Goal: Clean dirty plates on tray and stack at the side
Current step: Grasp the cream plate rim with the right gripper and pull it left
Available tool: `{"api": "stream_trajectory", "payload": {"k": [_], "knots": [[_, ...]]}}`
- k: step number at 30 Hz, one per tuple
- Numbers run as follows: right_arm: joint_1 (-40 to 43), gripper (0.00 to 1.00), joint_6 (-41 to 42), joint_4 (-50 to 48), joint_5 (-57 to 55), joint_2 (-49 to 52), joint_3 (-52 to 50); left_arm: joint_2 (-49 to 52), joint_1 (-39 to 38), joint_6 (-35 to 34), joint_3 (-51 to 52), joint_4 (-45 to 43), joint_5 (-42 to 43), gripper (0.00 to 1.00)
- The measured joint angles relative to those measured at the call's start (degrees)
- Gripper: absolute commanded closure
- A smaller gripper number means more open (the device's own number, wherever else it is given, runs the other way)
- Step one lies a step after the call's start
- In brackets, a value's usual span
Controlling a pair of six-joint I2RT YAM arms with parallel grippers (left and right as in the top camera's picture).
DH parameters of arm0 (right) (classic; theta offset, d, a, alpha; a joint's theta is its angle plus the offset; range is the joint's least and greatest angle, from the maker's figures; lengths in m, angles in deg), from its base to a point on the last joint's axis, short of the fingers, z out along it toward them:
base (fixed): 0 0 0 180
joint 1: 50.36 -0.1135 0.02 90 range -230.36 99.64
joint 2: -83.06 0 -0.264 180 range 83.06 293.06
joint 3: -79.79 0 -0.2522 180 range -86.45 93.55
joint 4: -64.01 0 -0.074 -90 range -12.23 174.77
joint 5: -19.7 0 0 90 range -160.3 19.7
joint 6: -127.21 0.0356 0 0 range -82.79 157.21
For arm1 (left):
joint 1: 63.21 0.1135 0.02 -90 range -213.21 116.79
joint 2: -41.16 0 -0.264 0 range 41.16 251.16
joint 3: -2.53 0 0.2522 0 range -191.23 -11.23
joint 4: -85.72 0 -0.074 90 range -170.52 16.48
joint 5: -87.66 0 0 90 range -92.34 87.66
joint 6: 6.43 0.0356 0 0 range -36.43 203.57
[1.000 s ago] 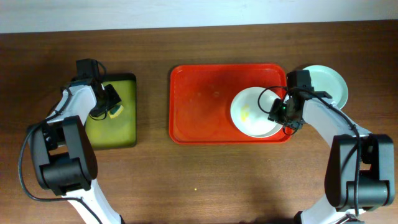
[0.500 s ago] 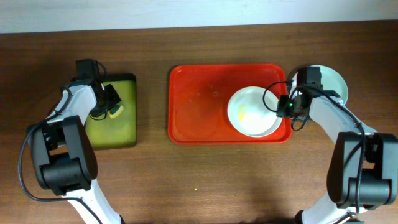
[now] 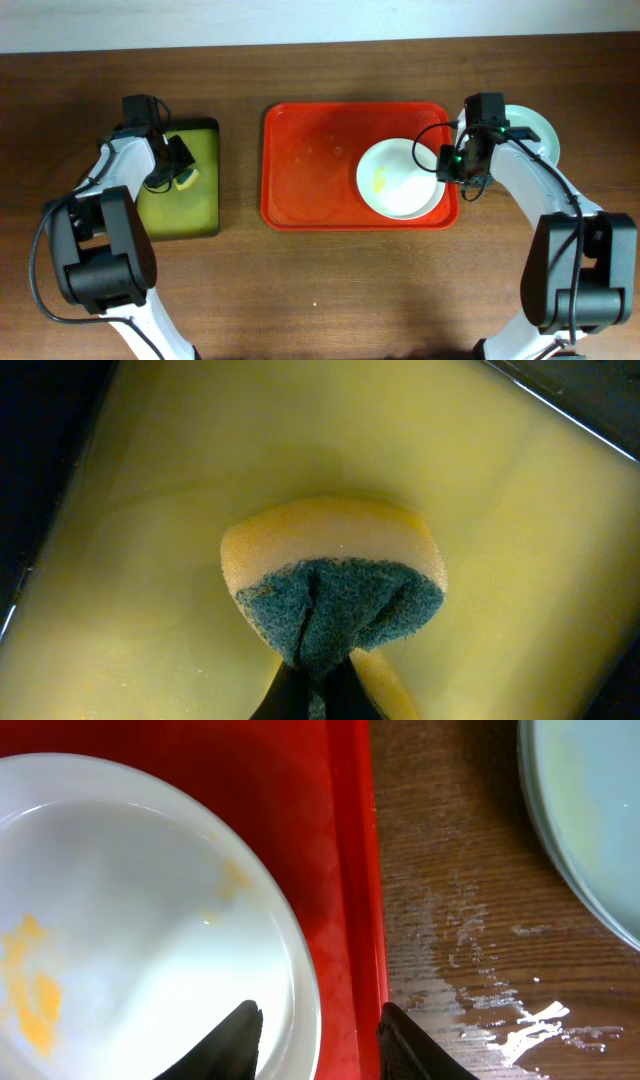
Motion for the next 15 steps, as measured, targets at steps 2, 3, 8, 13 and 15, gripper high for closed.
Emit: {"api": "stream_trajectory", "payload": {"k": [2,3,8,13,15], "knots": [[0.0,0.64,0.0,0.0,0.4,1.5,0.0,0.0,0.0,0.0,0.0,0.0,0.0,1.0],[0.0,0.66,0.0,-0.1,0.7,2.8,0.0,0.0,0.0,0.0,0.0,0.0,0.0,1.0],[-0.3,0.94,-0.1,-0.2,3.0,6.1,0.1,0.0,0.0,0.0,0.0,0.0,0.0,1.0],[-2.8,0.96,0.6,-3.1,5.5,6.1,0.3,0.0,0.1,0.0,0.0,0.0,0.8,1.0],[-6.6,0.96,2.3,-5.2,6.0,6.1,0.3,0.0,0.4,0.0,0.0,0.2,3.3,1.0]]}}
